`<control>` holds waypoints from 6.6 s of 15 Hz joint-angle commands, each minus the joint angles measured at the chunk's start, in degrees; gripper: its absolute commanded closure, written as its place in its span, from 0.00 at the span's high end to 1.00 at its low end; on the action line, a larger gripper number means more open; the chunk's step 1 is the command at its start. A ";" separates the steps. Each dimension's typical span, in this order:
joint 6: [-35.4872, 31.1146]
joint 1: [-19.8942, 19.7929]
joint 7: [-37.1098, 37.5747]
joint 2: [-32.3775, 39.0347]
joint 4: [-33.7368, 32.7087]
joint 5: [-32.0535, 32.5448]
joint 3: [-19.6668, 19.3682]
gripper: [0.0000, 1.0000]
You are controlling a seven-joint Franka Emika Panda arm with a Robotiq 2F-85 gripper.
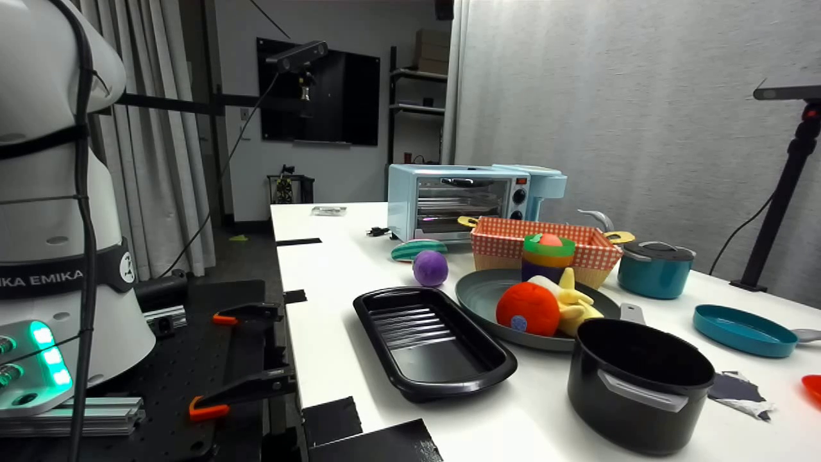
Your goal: Turn the black pot around
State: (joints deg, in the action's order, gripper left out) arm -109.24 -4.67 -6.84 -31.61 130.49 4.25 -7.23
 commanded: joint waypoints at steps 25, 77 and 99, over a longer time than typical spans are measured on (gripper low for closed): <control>-0.10 -0.09 -1.87 0.19 -0.15 2.67 0.34 1.00; -23.19 -6.20 13.53 22.70 2.37 0.92 -1.89 1.00; -24.82 -6.37 0.68 31.73 -0.76 2.04 -4.53 1.00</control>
State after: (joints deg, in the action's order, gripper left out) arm -131.85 -10.74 -6.37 -2.28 130.90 5.81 -11.84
